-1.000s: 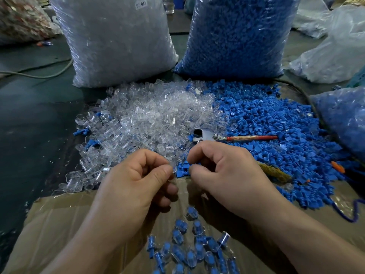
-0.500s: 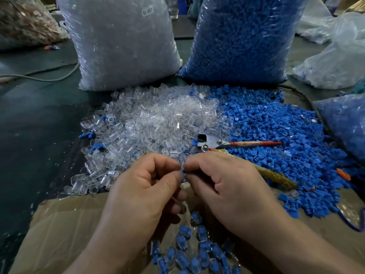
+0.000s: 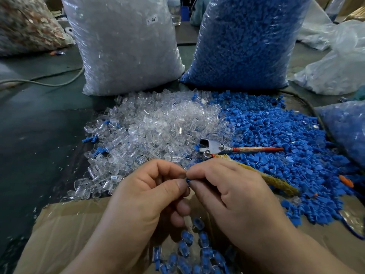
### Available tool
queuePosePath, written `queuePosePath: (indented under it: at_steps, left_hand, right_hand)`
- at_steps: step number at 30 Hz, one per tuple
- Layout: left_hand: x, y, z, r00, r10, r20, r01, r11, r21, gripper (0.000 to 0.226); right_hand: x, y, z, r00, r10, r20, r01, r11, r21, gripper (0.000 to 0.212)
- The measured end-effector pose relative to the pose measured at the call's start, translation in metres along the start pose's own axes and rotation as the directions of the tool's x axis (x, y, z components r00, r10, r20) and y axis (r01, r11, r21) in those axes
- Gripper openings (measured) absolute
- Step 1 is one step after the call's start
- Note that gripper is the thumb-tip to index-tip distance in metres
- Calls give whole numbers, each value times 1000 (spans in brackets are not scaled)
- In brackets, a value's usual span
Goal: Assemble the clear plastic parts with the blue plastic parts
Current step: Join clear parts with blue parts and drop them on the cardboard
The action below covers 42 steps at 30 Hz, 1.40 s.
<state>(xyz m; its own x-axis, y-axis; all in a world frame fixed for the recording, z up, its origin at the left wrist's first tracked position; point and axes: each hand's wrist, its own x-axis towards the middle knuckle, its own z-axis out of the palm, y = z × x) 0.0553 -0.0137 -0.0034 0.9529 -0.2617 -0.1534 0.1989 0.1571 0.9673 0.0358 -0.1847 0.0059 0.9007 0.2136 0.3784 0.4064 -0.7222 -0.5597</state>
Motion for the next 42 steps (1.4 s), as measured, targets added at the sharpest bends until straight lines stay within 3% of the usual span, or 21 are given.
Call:
queuePosePath:
  at_steps: [3, 5, 8, 13, 17, 24, 27, 31, 34, 37, 39, 42]
  left_hand:
    - [0, -3, 3, 999, 33, -32, -31, 998, 60, 12]
    - [0, -7, 4, 994, 49, -93, -35, 989, 147, 21]
    - [-1, -5, 4, 990, 46, -137, -18, 979, 201, 19]
    - [-1, -2, 0, 989, 65, -131, -28, 964, 266, 27]
    - [0, -3, -1, 992, 53, -112, -21, 963, 269, 27]
    - [1, -3, -3, 989, 64, -132, -37, 979, 199, 20]
    - [0, -1, -2, 988, 70, -135, -50, 988, 143, 13]
    - [1, -2, -3, 981, 71, -180, -55, 994, 91, 16]
    - [2, -3, -5, 974, 128, -187, -100, 984, 149, 18]
    - [0, -2, -6, 970, 172, -171, -137, 971, 197, 22]
    - [0, -3, -7, 966, 200, -162, -164, 964, 210, 9]
    - [-1, -5, -9, 961, 233, -146, -191, 947, 257, 29]
  right_hand:
    - [0, -1, 0, 999, 12, 47, -11, 1000, -21, 18]
    - [0, -3, -2, 994, 1, 112, 0, 1000, -2, 24]
    - [3, 1, -6, 991, -7, 133, 34, 978, -206, 37]
    - [14, 37, -29, 918, 363, 163, -205, 783, -587, 78]
    - [16, 53, -35, 886, 420, 196, -196, 723, -662, 76]
    - [24, 55, -38, 910, 371, 184, -166, 734, -658, 62]
    - [23, 50, -41, 940, 332, 83, -209, 748, -630, 54]
    - [18, 34, -46, 983, 184, -21, -174, 882, -438, 48]
    - [11, 20, -42, 992, 88, 95, -46, 924, -379, 40]
    - [8, 17, -40, 974, 73, 216, 13, 928, -372, 51]
    - [7, 18, -41, 966, 73, 248, 25, 928, -373, 58]
    - [7, 19, -42, 960, 77, 270, 30, 929, -369, 61]
